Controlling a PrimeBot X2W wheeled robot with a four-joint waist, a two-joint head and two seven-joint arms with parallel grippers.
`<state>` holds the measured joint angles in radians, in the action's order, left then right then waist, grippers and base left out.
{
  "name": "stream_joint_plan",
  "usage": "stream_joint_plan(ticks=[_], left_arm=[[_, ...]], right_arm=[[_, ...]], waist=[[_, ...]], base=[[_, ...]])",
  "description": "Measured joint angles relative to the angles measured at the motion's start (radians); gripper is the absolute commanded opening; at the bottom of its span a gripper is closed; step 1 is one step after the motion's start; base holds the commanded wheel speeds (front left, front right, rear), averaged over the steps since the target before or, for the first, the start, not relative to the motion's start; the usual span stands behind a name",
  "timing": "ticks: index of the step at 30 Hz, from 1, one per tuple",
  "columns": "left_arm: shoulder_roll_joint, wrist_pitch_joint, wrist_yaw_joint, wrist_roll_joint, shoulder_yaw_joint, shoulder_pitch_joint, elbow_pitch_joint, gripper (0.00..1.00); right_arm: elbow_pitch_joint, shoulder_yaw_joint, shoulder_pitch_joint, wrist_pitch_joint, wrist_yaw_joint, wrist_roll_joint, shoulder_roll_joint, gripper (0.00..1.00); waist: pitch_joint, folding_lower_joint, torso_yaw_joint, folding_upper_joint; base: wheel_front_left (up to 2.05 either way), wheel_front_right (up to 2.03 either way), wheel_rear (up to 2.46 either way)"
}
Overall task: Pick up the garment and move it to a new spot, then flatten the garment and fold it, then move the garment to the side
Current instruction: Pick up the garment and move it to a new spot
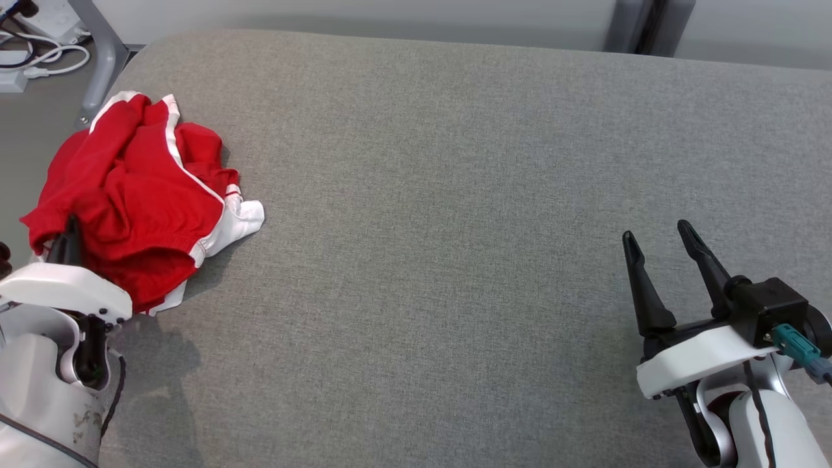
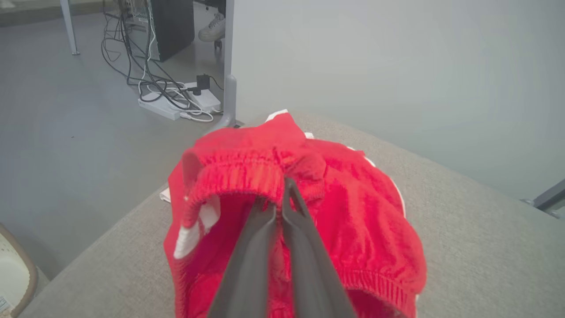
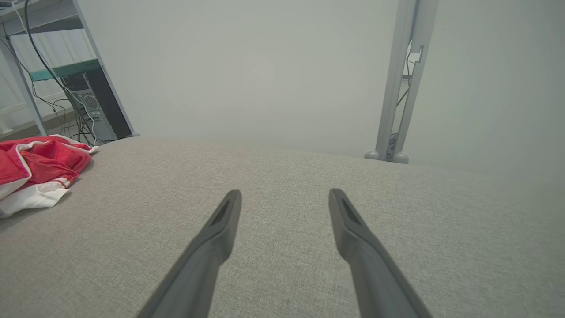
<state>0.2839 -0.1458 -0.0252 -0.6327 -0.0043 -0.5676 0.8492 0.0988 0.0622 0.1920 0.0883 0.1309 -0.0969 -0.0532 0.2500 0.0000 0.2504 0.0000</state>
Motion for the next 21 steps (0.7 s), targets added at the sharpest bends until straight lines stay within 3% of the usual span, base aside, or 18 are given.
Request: stream_joint_plan(ticks=[5, 10, 15, 18, 21], left_arm=[[0.021, -0.068, 0.01, 0.049, -0.023, -0.01, -0.054, 0.0], [0.044, -0.083, 0.041, 0.101, -0.052, 0.008, -0.223, 0.0], [0.05, -0.026, 0.108, 0.141, -0.083, 0.101, -0.49, 0.0], [0.044, 0.043, 0.18, 0.162, -0.102, 0.234, -0.738, 0.0], [0.029, 0.091, 0.225, 0.166, -0.112, 0.336, -0.888, 0.0]], right_arm=[[0.001, -0.019, -0.004, 0.001, 0.0, 0.0, 0.001, 1.0], [0.001, -0.034, -0.016, 0.01, 0.0, -0.007, 0.002, 1.0], [-0.007, -0.054, -0.025, 0.023, 0.0, -0.011, 0.003, 1.0], [-0.017, -0.068, -0.051, 0.03, 0.0, -0.022, 0.004, 1.0], [-0.026, -0.073, -0.059, 0.035, 0.0, -0.034, 0.004, 1.0]], waist=[[-0.022, 0.0, 0.001, 0.0], [-0.061, 0.0, -0.003, 0.0], [-0.102, 0.0001, -0.021, 0.0001], [-0.132, 0.0, -0.044, 0.0], [-0.145, 0.0, -0.067, 0.0]], base=[[0.0, 0.0, 0.0], [0.0, 0.0, 0.0], [0.0, 0.0, 0.0], [0.0, 0.0, 0.0], [0.0, 0.0, 0.0]])
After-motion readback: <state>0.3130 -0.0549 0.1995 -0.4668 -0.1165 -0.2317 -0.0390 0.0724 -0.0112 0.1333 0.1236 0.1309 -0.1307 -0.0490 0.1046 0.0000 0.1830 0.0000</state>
